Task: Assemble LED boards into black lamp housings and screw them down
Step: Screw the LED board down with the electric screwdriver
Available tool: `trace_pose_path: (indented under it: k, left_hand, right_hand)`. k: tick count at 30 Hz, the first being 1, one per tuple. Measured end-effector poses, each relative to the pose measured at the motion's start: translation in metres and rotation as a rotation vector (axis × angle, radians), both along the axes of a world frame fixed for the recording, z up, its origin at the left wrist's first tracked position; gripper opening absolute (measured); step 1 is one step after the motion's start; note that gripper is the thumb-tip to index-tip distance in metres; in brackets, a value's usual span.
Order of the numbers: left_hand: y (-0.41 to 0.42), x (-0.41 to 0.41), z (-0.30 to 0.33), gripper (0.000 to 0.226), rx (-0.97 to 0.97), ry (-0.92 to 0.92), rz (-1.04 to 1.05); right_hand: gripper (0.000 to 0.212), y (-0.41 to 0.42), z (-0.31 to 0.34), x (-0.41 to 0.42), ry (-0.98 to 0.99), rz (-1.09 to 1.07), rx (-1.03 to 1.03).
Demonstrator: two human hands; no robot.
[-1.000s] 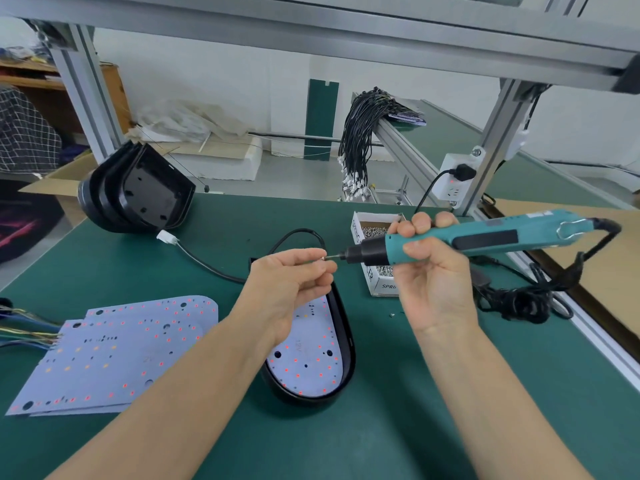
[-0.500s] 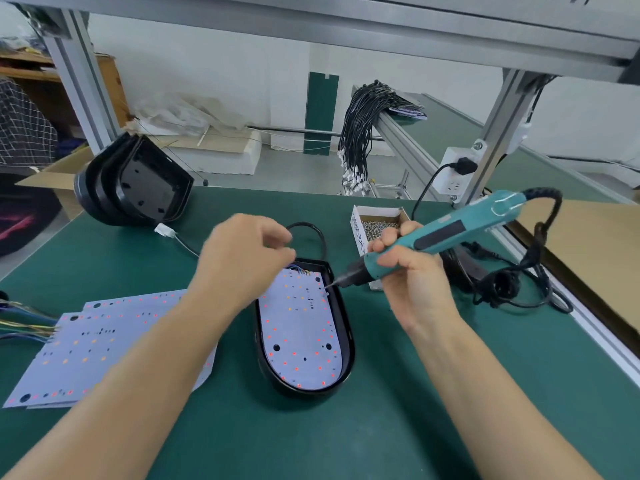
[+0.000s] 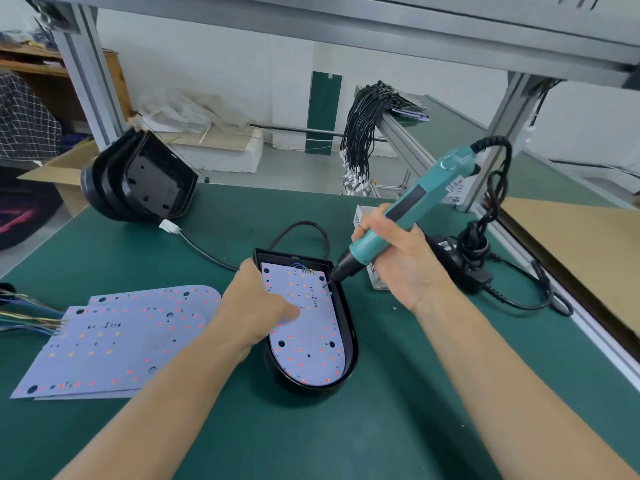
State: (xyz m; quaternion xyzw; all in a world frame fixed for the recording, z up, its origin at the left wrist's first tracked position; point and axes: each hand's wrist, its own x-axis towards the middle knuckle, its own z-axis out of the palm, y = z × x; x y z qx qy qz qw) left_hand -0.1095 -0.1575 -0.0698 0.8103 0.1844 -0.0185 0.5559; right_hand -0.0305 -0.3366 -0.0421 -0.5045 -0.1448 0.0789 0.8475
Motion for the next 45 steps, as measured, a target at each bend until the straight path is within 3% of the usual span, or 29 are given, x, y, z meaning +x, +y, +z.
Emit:
trace_pose_path:
  k: [5, 8, 10, 13, 16, 20, 25, 28, 38, 45]
  left_hand:
    - [0.0, -0.004, 0.001, 0.061, -0.077, -0.002, 0.0]
    - [0.002, -0.007, -0.004, 0.083, -0.136, -0.018, 0.061]
    - [0.003, -0.008, -0.002, 0.099, 0.033, -0.076, 0.087]
    - [-0.005, 0.001, 0.013, 0.067, 0.47, -0.377, 0.101]
    - [-0.035, 0.032, 0.039, 0.022, 0.579, -0.533, -0.149]
    - [-0.093, 0.091, 0.049, 0.019, 0.858, -0.439, -0.466]
    - [-0.128, 0.139, 0.021, 0.019, 1.137, -0.236, -0.606]
    - [-0.137, 0.148, 0.01, 0.017, 1.148, -0.178, -0.622]
    - [-0.143, 0.142, 0.01, 0.028, 1.306, -0.22, -0.663]
    - [-0.137, 0.14, 0.007, 0.028, 1.306, -0.252, -0.69]
  right_hand:
    - [0.044, 0.009, 0.012, 0.001, 0.038, -0.114, 0.058]
    - [0.052, -0.012, 0.031, 0.005, 0.001, -0.134, 0.225]
    - [0.056, -0.033, 0.041, 0.008, -0.017, -0.171, 0.317]
    - [0.049, -0.057, 0.049, 0.008, -0.021, -0.277, 0.414]
    - [0.034, -0.069, 0.053, 0.003, 0.005, -0.422, 0.439]
    - [0.032, -0.073, 0.054, -0.003, 0.008, -0.581, 0.394]
    - [0.031, -0.083, 0.052, -0.008, -0.012, -0.621, 0.334]
    - [0.025, -0.092, 0.048, -0.011, -0.049, -0.608, 0.316]
    - [0.028, -0.097, 0.047, -0.014, -0.046, -0.596, 0.313]
    - [0.029, -0.09, 0.056, -0.015, -0.061, -0.593, 0.293]
